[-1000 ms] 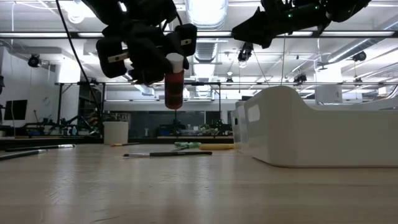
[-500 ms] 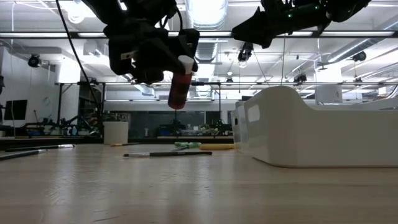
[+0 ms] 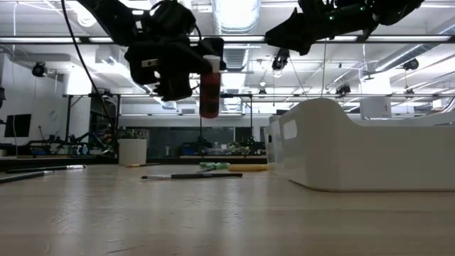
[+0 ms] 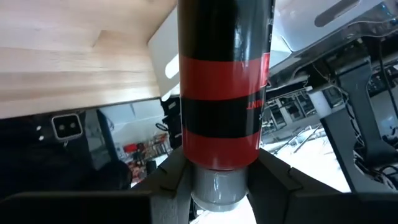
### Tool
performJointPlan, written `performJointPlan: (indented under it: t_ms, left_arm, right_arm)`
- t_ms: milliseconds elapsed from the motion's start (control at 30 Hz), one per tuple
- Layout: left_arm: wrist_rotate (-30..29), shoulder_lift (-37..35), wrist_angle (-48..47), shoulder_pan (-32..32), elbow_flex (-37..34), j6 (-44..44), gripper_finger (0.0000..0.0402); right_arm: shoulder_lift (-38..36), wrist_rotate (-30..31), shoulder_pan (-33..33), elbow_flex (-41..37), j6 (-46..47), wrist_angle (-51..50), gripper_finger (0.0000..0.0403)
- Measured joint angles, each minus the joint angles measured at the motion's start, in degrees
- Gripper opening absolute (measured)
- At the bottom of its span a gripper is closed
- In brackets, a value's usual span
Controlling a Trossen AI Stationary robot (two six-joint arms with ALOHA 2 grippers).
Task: Pick & Place Paint Supplies
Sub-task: Put the red paint bottle into the left transparent bin
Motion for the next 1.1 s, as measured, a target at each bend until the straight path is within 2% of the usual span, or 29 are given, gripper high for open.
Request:
performJointPlan:
  t_ms: [133,267,467,733,1100]
  left_arm:
    - [1.5,0.0,1.4,0.5,-1.5,0.0,0.0119]
    - [4.0,0.0,7.7,0.6,-4.3,-2.2,0.0119]
    - [3.9,0.0,17.2,0.6,-9.4,-8.0,0.0119]
    - [3.9,0.0,20.2,0.6,-13.3,-11.4,0.0119]
    - [1.9,0.0,31.5,1.0,-21.2,-19.4,0.0119]
  right_arm:
    - [0.0,0.0,0.0,0.0,0.0,0.0,0.0217]
    - [0.0,0.0,0.0,0.0,0.0,0.0,0.0217]
    - [0.0,0.0,0.0,0.0,0.0,0.0,0.0217]
    - [0.0,0.0,0.0,0.0,0.0,0.0,0.0217]
    - [0.0,0.0,0.0,0.0,0.0,0.0,0.0217]
